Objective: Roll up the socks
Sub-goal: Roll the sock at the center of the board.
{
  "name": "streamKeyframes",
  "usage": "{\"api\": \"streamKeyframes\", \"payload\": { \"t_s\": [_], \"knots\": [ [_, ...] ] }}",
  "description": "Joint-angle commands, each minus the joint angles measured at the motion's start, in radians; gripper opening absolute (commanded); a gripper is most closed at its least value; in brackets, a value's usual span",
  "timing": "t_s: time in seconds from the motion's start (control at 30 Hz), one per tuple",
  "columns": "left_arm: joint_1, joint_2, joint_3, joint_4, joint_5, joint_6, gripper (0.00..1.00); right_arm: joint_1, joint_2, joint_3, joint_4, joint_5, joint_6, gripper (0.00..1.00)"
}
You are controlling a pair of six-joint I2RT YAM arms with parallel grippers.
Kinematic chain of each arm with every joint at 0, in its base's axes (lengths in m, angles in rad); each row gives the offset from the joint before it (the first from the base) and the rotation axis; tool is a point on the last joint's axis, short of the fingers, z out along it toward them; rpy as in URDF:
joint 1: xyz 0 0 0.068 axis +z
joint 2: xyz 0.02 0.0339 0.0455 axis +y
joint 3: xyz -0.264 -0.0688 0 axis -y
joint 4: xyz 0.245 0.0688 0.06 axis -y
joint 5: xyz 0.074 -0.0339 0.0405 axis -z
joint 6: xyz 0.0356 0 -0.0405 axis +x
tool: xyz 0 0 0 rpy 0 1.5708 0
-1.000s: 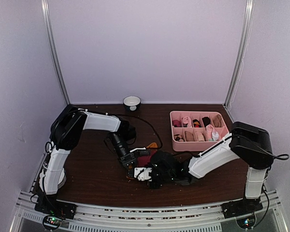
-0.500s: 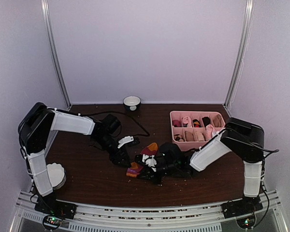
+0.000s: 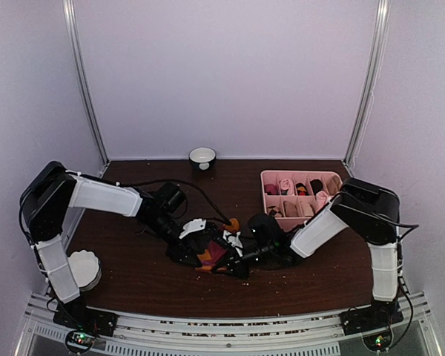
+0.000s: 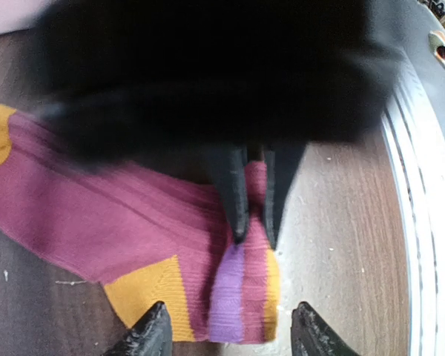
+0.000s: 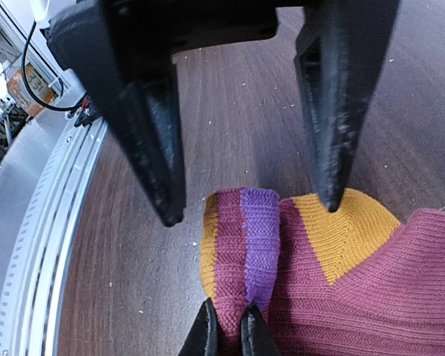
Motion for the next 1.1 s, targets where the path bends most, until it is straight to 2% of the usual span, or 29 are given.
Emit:
{"api": "streamKeyframes", "payload": {
  "t_s": [0.0,0.27,0.37,0.53,0.63,0.7,0.8,0.9,1.07],
  "knots": [
    [-0.029,-0.041,-0.038,0.051,0.015,0.058,0.56,-0.023,0.145,-0.071,-0.421,0.096,0.074,0.0],
    [-0.059,-0.078,-0.109,0.158,-0.042,0.027,0.54,-0.048,0.171,-0.048,-0.428,0.059,0.134,0.01],
    [-0.055,-0.096,-0.101,0.129,-0.058,0.013,0.54,-0.06,0.181,-0.045,-0.44,0.05,0.132,0.0],
    [0.078,-0.106,-0.05,0.066,0.052,-0.095,0.55,-0.064,0.179,-0.028,-0.512,0.077,0.087,0.0],
    [0.112,-0.153,-0.067,0.06,0.074,-0.07,0.56,-0.065,0.173,-0.007,-0.568,0.088,0.065,0.0],
    [0.086,-0.17,-0.078,0.039,0.076,-0.016,0.57,-0.066,0.174,0.009,-0.595,0.082,0.063,0.0],
    [0.005,-0.16,-0.079,0.0,0.008,0.083,0.54,-0.075,0.188,0.034,-0.634,0.068,0.079,0.0],
    [-0.065,-0.139,-0.084,0.039,-0.08,0.106,0.51,-0.086,0.205,0.047,-0.656,0.053,0.101,0.0],
    [-0.082,-0.063,-0.035,0.073,-0.153,0.109,0.48,-0.097,0.208,0.023,-0.624,0.028,0.135,0.0]
  ]
}}
